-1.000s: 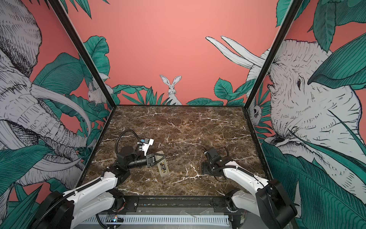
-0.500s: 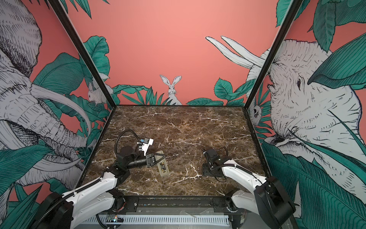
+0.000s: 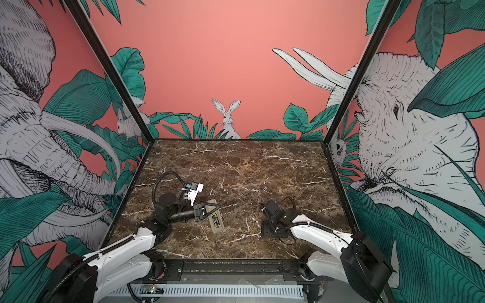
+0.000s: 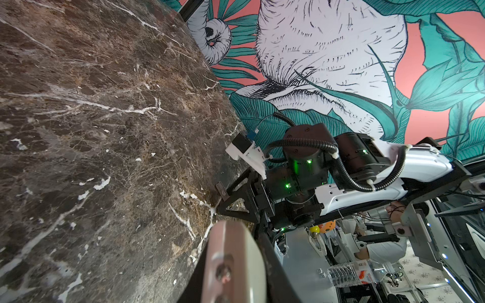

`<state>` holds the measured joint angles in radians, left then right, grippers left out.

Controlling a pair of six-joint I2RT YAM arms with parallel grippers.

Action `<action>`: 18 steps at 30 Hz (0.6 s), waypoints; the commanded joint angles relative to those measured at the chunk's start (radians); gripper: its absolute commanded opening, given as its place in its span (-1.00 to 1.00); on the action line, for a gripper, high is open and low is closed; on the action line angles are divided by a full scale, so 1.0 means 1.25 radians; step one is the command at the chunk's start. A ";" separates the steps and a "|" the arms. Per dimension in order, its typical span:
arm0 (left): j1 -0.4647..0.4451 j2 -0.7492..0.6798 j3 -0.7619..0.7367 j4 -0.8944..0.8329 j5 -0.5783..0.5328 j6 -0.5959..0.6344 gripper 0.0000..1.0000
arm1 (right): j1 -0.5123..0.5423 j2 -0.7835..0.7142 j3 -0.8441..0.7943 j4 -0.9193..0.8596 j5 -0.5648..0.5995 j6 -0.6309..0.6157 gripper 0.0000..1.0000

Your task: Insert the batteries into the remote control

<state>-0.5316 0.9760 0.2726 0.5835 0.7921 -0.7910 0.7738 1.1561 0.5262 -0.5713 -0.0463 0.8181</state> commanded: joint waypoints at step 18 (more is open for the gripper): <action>-0.005 0.012 0.009 0.024 -0.004 0.007 -1.00 | 0.033 -0.109 -0.058 0.009 0.123 0.080 0.44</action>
<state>-0.5343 0.9901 0.2726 0.5823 0.7879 -0.7910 0.8074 1.0248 0.4644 -0.5690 0.0647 0.9047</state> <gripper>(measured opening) 0.243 0.718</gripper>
